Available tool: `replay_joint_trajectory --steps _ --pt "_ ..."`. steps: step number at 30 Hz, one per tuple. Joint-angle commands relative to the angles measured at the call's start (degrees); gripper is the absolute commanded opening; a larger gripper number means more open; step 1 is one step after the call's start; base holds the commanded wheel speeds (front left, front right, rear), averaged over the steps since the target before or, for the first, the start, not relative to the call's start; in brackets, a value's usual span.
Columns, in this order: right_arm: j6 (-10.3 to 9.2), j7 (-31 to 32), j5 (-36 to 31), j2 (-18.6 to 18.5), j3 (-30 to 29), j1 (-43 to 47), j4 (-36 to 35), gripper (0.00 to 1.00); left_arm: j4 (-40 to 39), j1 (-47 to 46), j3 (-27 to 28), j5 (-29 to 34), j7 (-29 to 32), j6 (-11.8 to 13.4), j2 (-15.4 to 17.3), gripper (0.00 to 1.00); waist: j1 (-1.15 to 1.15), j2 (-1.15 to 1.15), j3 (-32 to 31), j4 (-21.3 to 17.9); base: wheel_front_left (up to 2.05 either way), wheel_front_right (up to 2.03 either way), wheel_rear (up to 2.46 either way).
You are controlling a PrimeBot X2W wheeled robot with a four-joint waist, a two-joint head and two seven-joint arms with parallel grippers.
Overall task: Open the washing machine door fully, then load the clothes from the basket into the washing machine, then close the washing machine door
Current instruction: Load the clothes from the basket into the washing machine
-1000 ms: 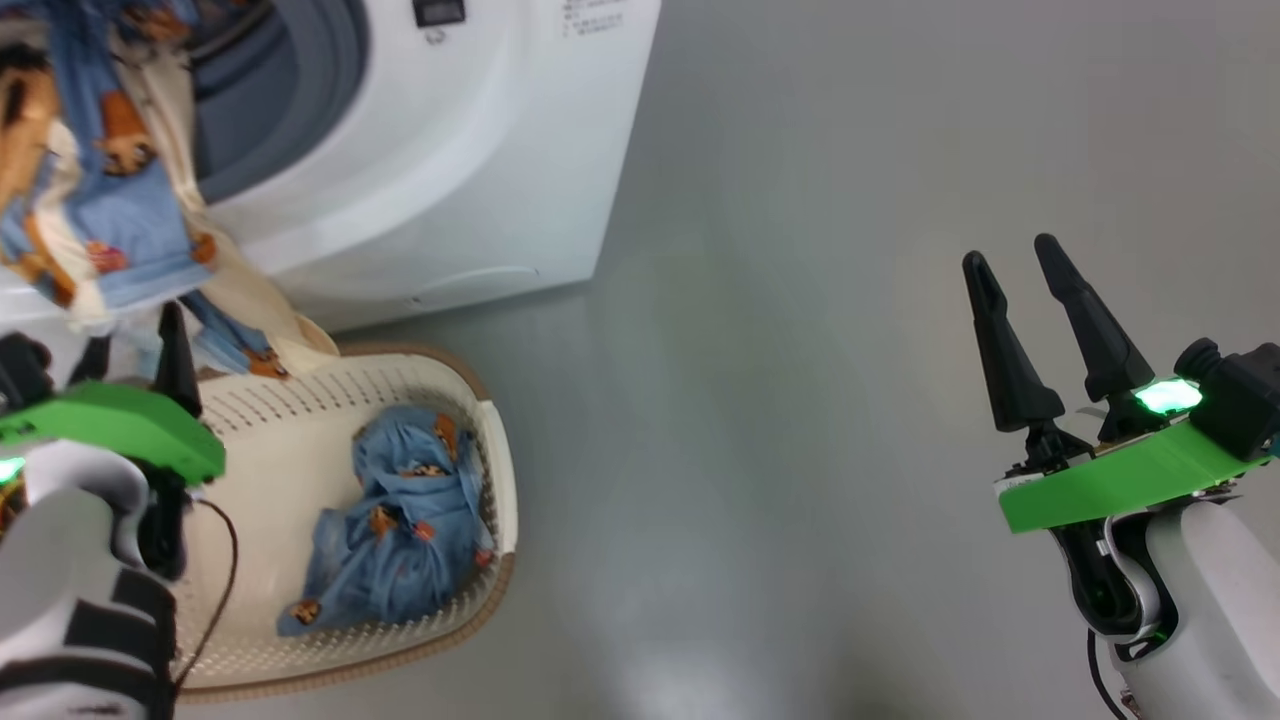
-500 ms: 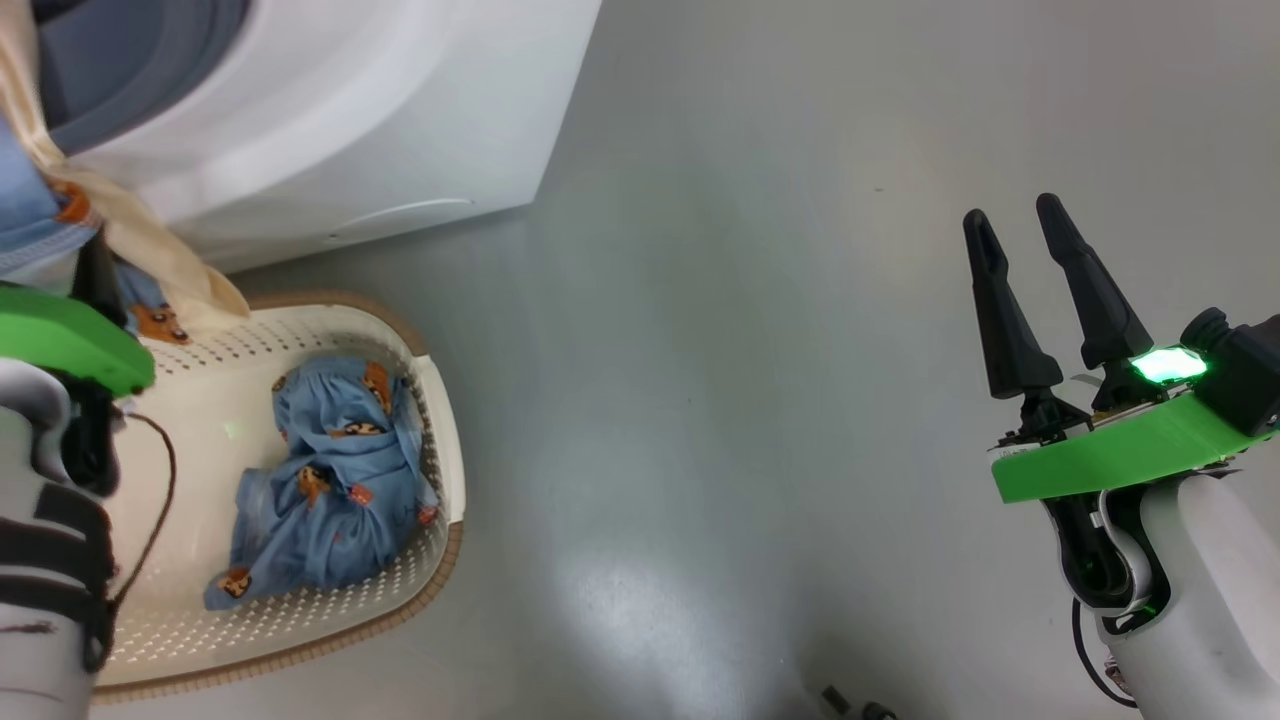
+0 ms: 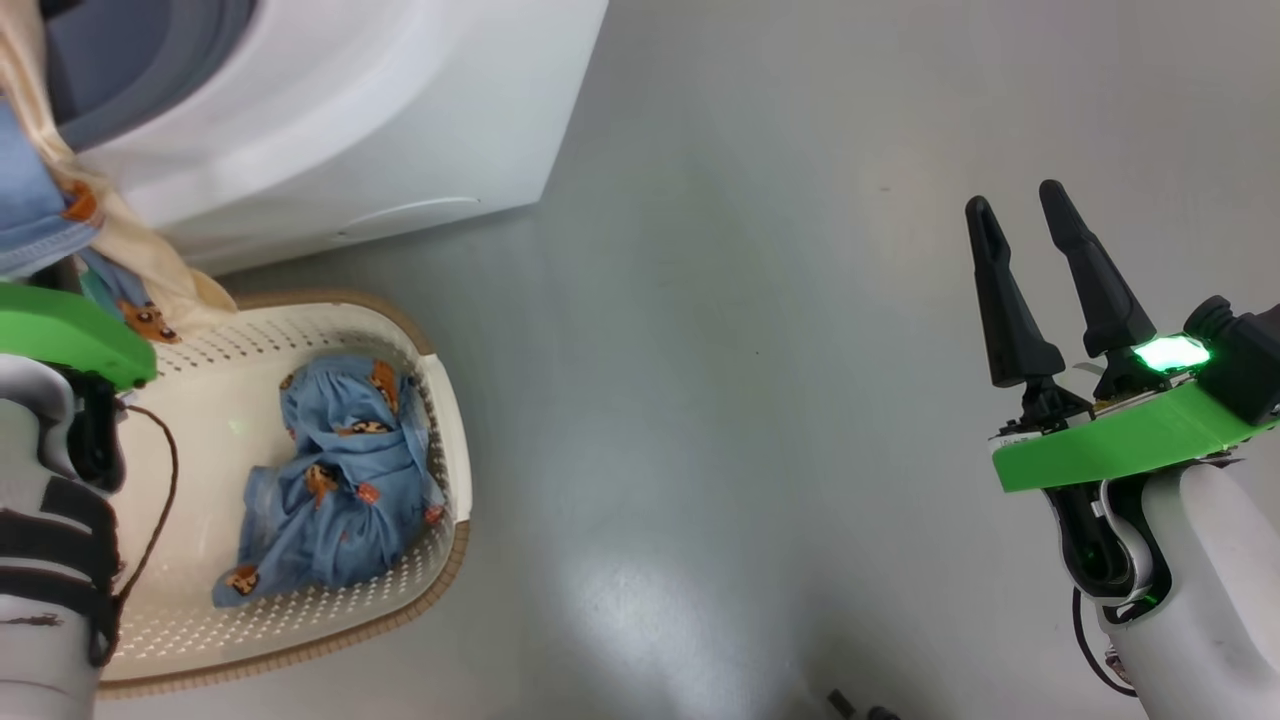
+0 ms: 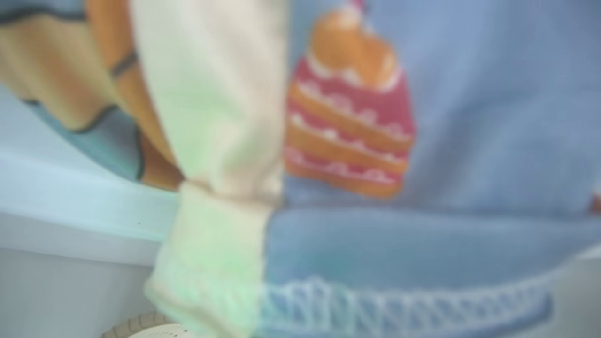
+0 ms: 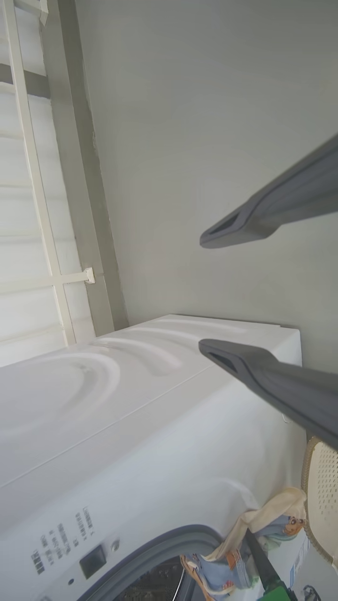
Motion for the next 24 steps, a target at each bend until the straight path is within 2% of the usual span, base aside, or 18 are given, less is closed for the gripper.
replay_joint_trajectory --steps 1,9,17,24 --pt "0.26 -0.5 -0.8 -0.8 0.7 0.7 -1.0 1.0 -0.6 0.3 0.5 -0.7 -0.6 0.0 2.2 0.0 0.0 0.0 -0.8 0.6 0.0 0.0 0.0" --pt "0.26 -0.5 -0.7 -0.8 1.1 1.3 -0.6 1.0 -4.2 3.1 -1.7 -0.4 -1.3 0.0 2.0 0.0 0.0 0.0 -3.8 2.1 0.0 0.0 0.0" --pt "0.26 -0.5 -0.5 -0.7 1.5 2.1 -0.1 1.0 -15.2 5.5 -1.7 1.0 -1.3 0.0 2.1 0.0 0.0 0.0 -6.3 4.3 0.0 0.0 0.0" --pt "0.26 -0.5 -0.3 -0.5 2.0 2.4 0.2 1.0 -21.2 6.1 -1.7 2.2 -1.2 0.4 3.3 0.0 0.0 0.0 -8.0 4.3 0.0 0.0 0.0"
